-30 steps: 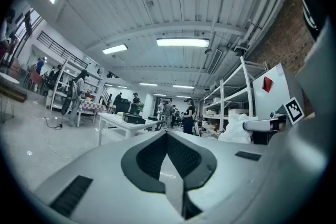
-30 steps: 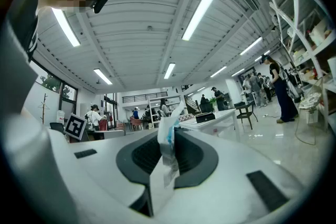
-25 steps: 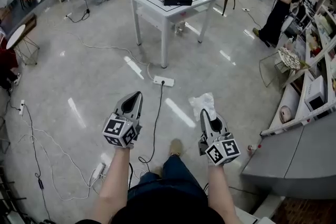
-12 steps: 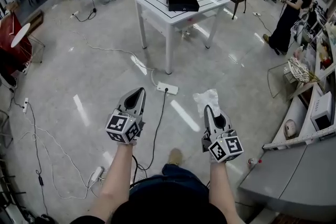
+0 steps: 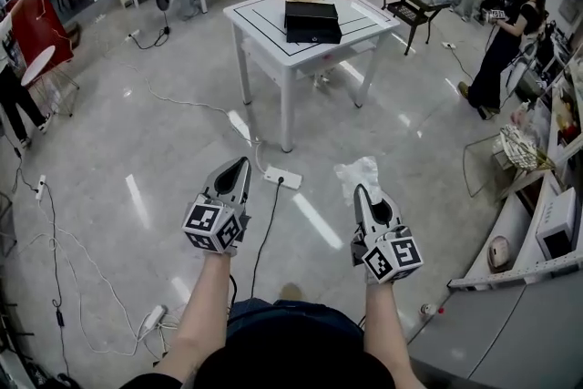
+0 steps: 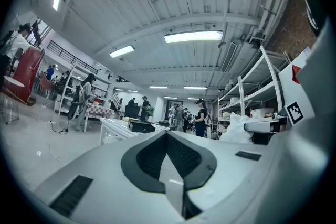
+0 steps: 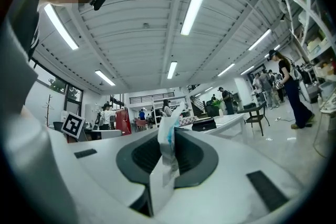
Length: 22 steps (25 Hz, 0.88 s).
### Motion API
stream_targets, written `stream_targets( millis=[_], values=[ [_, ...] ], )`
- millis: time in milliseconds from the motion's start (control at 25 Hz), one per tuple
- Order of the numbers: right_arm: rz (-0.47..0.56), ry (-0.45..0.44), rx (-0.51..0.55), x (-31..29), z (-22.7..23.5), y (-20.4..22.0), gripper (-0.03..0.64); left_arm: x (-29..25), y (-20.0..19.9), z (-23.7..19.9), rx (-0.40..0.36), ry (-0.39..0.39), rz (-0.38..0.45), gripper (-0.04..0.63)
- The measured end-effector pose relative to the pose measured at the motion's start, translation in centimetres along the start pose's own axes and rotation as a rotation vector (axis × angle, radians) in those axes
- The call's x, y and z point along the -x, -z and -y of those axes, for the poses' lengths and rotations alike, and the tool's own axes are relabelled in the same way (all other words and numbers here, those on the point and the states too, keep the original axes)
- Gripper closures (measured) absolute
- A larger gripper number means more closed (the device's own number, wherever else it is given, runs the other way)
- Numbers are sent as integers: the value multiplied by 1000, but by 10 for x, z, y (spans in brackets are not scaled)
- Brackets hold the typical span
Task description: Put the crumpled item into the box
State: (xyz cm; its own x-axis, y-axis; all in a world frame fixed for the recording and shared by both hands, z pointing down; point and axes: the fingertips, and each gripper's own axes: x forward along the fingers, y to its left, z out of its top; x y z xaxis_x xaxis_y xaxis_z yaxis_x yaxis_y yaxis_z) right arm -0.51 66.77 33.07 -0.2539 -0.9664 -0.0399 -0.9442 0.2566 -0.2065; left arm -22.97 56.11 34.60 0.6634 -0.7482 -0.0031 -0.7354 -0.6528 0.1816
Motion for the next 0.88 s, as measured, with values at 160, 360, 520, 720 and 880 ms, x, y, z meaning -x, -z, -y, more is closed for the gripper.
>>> stream_targets(
  millis=[160, 360, 520, 720, 880],
  values=[
    [20, -12, -4, -9, 17, -12, 569, -17, -13, 7, 3, 2, 30, 594],
    [-1, -31, -14, -12, 24, -6, 568, -30, -20, 1, 64, -22, 55, 594],
    [-5, -18, -52, -19, 38, 1, 568, -45, -17, 3, 54, -10, 40, 594],
    [-20, -19, -59, -37, 51, 9, 568, -64, 0, -2, 53, -7, 7, 594],
    [-24, -21, -61, -56, 63, 10, 568, -84, 5, -12, 52, -5, -1, 594]
  ],
)
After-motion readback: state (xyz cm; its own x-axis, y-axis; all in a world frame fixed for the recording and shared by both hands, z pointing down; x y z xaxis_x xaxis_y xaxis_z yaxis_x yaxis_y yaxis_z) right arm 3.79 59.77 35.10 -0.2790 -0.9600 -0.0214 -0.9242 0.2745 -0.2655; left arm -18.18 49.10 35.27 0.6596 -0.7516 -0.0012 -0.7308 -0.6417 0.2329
